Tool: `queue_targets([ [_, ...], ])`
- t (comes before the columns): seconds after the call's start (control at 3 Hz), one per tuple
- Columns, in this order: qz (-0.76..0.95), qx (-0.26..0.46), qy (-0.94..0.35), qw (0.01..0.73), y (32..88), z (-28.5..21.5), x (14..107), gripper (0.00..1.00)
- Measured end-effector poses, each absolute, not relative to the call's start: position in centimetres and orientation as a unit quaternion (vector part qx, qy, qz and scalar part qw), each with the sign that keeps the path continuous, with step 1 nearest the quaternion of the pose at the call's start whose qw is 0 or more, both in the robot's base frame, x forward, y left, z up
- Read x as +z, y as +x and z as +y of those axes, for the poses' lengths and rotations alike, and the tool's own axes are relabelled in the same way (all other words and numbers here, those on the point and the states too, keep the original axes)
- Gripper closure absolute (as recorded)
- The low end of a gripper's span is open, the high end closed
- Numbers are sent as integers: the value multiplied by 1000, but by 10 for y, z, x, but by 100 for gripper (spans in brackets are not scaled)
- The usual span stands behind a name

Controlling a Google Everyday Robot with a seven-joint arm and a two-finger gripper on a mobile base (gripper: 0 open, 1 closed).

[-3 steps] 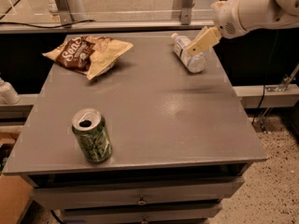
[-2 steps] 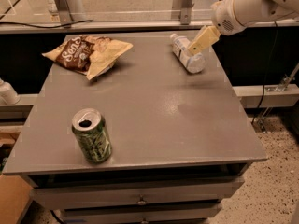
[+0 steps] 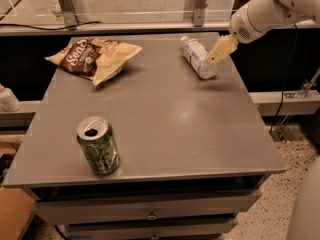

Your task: Place blue plastic bottle upright

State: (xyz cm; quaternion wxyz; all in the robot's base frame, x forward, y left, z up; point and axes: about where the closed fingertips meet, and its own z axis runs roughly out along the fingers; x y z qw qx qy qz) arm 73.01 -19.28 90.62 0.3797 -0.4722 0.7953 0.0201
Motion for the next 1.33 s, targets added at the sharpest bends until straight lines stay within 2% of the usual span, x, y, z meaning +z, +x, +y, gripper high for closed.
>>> queue_targets([
  [0.67, 831, 14, -456, 319, 739, -182, 881, 0],
  [1.33, 853, 27, -441, 278, 743, -147, 857, 0],
])
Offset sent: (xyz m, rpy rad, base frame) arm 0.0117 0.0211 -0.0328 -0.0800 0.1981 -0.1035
